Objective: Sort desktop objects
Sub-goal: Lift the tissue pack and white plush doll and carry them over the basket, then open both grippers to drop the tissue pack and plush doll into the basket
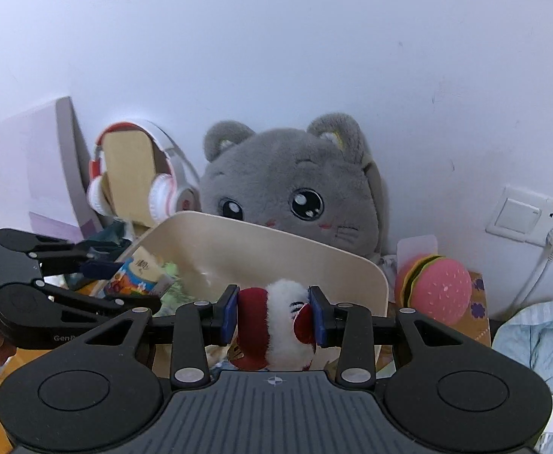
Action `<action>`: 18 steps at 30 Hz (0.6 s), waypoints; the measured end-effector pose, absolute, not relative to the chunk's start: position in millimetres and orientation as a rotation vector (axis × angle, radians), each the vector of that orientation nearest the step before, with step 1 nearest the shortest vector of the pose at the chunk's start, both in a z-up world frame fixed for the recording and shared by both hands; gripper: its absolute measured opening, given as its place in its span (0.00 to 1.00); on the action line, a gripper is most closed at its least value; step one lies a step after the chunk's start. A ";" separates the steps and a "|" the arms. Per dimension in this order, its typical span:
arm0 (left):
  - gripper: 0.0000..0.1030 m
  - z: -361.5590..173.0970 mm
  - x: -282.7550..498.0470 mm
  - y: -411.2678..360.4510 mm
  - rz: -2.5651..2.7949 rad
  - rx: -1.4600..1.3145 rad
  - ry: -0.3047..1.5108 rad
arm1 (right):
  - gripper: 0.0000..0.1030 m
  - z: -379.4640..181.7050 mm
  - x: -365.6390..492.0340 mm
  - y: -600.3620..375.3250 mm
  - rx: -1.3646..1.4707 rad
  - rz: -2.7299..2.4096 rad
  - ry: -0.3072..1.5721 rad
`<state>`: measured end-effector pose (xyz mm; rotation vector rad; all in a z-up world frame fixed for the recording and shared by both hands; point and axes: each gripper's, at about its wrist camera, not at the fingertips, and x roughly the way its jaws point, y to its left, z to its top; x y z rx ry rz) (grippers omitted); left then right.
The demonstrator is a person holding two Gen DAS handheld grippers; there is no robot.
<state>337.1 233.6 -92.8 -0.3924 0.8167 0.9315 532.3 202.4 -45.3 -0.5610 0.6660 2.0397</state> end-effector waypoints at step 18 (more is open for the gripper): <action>0.77 -132.3 353.9 251.5 0.959 -0.412 0.911 | 0.56 -109.3 510.0 232.7 -0.719 1.939 0.798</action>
